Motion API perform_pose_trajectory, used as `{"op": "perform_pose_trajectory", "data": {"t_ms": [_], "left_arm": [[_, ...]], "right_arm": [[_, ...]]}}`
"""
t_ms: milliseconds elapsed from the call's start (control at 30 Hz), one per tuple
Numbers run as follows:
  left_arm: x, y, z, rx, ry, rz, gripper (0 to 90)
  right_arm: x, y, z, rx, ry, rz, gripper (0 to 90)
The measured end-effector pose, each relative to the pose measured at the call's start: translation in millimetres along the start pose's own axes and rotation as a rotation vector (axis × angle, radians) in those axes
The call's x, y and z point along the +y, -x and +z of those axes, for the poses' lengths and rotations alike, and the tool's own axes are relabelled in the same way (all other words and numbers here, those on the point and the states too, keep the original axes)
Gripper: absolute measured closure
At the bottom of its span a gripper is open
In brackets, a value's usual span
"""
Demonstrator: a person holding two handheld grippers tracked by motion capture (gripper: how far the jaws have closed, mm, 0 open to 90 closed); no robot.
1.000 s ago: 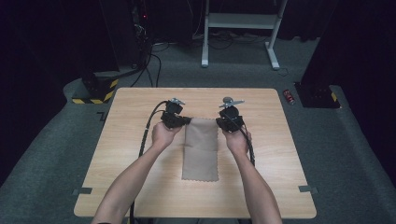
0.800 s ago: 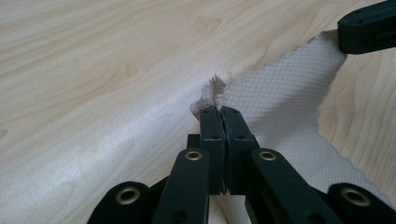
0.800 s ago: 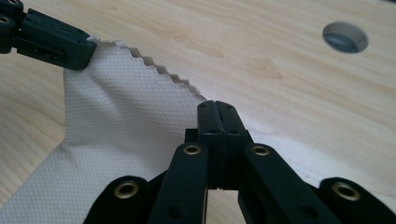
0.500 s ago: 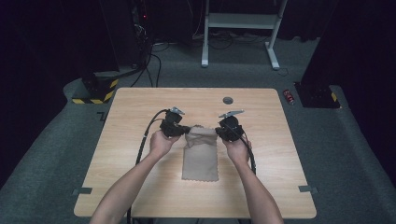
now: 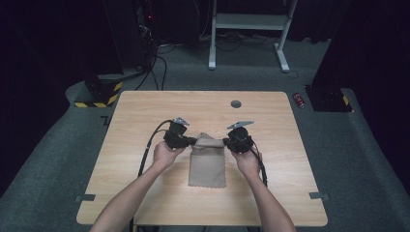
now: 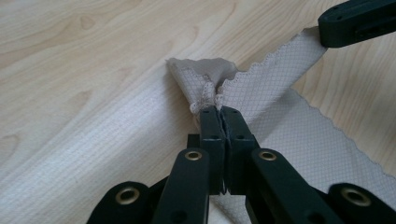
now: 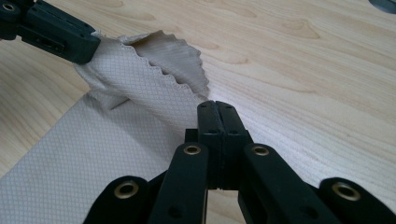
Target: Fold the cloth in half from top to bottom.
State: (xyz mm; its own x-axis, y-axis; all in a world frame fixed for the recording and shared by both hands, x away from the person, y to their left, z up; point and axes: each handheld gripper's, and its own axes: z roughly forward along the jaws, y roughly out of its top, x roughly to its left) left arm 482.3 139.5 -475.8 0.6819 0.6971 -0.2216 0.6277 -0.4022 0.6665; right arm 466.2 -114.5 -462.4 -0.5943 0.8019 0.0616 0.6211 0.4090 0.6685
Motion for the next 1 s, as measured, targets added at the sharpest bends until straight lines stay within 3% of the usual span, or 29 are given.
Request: {"op": "perform_pose_trajectory", "data": {"t_ms": [300, 1000], "left_arm": [[-5.8, 4.1, -0.2, -0.013, 0.005, 0.003, 88.3], [-18.5, 10.8, -7.8, 0.002, 0.018, 0.033, 88.3]], "right_arm": [[-8.2, -2.4, -6.2, 0.010, 0.012, 0.001, 90.0], [-17.6, -12.6, -12.6, 0.042, 0.029, -0.026, 90.0]]}}
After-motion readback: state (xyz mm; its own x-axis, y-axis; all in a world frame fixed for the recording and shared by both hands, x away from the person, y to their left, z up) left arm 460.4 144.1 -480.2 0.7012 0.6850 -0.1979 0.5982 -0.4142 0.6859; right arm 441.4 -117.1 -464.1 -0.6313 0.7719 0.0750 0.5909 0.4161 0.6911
